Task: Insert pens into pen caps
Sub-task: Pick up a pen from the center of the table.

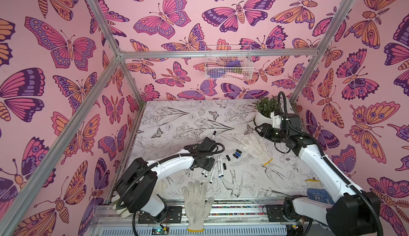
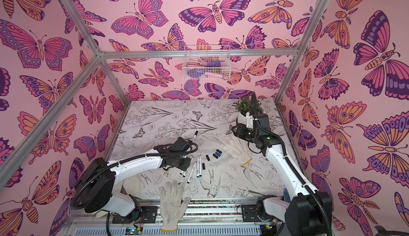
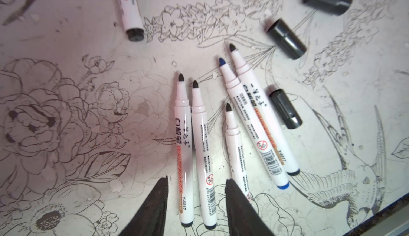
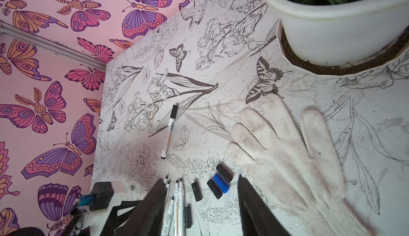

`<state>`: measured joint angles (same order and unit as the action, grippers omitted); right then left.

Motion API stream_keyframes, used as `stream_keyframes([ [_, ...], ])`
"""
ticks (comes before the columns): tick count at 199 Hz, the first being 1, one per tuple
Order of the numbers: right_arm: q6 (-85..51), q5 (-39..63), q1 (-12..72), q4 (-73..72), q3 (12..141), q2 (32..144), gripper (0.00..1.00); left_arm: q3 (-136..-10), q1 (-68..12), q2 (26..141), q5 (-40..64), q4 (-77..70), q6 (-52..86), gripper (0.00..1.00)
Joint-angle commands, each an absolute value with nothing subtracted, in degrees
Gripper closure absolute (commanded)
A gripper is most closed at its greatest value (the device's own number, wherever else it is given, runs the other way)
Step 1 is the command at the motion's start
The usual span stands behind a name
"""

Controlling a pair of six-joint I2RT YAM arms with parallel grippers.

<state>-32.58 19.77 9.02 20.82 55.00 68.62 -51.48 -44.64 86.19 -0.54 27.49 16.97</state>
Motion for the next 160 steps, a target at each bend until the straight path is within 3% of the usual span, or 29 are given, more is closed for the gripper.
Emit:
stream_keyframes([
  [1, -31.4, 20.5, 9.0, 21.0, 54.9, 68.7, 0.46, -49.4, -44.6, 85.8, -2.1, 27.4, 17.4, 0.55],
  [160, -31.4, 20.8, 9.0, 21.1, 54.8, 68.7, 0.46, -46.9, -44.4, 92.0, -3.4, 26.5, 19.7, 0.62],
])
